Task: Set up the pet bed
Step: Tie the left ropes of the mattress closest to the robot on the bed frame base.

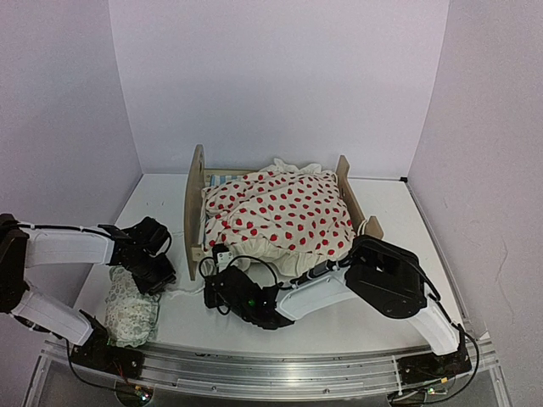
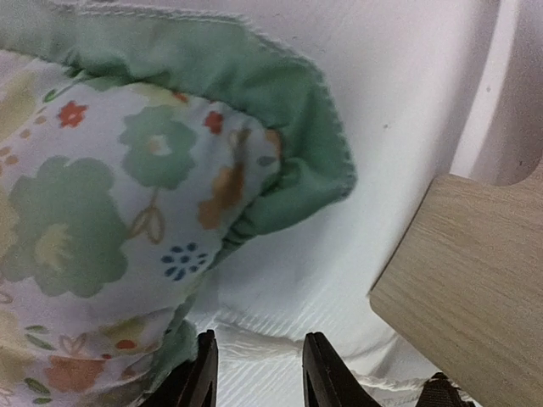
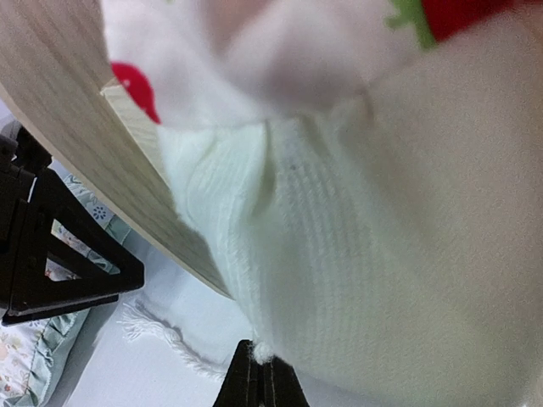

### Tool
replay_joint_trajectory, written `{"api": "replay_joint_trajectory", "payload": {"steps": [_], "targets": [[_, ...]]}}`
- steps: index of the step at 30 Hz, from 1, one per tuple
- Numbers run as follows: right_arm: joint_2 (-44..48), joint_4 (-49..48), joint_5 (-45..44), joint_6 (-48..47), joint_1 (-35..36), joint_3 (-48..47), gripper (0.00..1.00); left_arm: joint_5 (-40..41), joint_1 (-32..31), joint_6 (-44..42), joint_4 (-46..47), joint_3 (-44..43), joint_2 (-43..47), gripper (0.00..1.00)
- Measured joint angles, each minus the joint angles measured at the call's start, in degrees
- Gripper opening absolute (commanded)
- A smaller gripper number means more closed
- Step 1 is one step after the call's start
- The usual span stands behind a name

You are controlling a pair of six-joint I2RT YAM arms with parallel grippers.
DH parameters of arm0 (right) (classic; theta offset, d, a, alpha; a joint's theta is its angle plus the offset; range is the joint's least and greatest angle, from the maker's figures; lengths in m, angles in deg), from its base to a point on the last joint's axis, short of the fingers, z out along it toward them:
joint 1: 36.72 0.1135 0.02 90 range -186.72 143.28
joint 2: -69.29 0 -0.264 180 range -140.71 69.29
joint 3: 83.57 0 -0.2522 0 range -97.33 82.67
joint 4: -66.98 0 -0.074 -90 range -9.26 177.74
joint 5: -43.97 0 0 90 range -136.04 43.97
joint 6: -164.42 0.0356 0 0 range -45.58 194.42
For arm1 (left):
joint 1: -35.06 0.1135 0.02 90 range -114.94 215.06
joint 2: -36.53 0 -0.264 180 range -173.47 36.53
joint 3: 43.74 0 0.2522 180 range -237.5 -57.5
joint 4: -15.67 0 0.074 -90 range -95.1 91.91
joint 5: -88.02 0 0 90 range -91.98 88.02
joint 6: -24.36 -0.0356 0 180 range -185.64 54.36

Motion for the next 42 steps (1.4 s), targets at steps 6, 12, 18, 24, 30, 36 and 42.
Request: {"api": "replay_joint_trajectory", "payload": {"steps": [6,12,18,24,30,36,42], "targets": [[0.04,0.02,0.77,0.30,-0.34,0.02,0.00,-0.90,0.00,-0.11,3.18,0.34,-1.10,0.36],[0.04,0.02,1.01,0.46,-0.58,0.02,0.00,-1.10,0.00,-1.05,3.55,0.34,-1.68,0.38],[0.04,0.04,1.21,0.59,-0.61,0.00,0.00,-1.61,0.00,-1.26,1.67,0.31,-2.35,0.52],[0.04,0.08,1.52,0.63,-0.69,0.00,0.00,-1.63,0.00,-1.57,-1.73,-0.23,-1.25,0.45],[0.04,0.10,2.15,0.74,-0.95,0.00,0.00,-4.09,0.00,-1.39,-1.94,-0.23,-1.59,0.38],[0.04,0.13,2.49,0.87,-1.12,0.00,0.00,-5.73,0.00,-1.07,-1.31,-0.21,-3.14,0.12],[0.04,0.13,2.95,1.12,-1.32,0.02,0.00,-5.52,0.00,-1.36,-0.83,-0.21,-3.20,0.01]]}}
